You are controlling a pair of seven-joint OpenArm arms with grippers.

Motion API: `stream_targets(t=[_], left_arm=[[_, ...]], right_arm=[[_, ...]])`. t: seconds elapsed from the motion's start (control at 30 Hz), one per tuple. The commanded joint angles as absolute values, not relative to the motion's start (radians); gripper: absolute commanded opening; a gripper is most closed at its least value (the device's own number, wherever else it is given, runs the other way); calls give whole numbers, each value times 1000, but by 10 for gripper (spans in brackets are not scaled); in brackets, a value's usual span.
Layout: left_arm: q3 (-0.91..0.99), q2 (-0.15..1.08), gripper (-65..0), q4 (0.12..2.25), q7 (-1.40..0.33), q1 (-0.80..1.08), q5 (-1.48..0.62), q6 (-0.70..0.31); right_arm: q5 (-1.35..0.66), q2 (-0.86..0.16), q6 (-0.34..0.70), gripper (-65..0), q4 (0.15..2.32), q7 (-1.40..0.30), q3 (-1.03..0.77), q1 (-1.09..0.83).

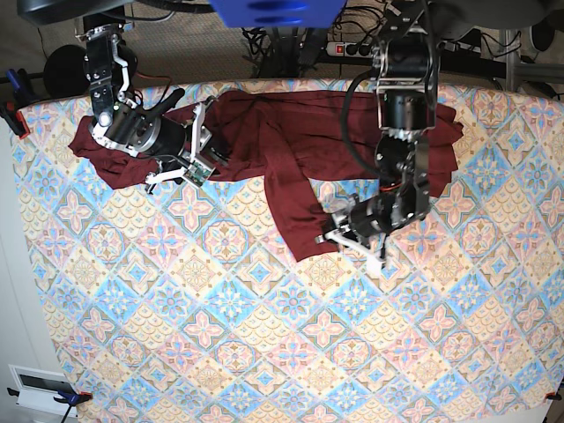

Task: Layout the t-shirt on the table in an organized manner, then fold the t-shirt properly
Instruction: 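Grasp the hanging sleeve with the left gripper and fold it onto the shirt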

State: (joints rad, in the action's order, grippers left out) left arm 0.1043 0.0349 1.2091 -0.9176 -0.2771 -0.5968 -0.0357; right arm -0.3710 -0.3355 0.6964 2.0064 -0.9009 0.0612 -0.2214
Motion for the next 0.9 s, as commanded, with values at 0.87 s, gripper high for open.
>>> stream_targets(t=[0.87], left_arm=[[608, 265, -650, 1929, -1004, 320, -1213, -44]], right_arm=[[-387, -343, 698, -496, 2012, -880, 61, -213]])
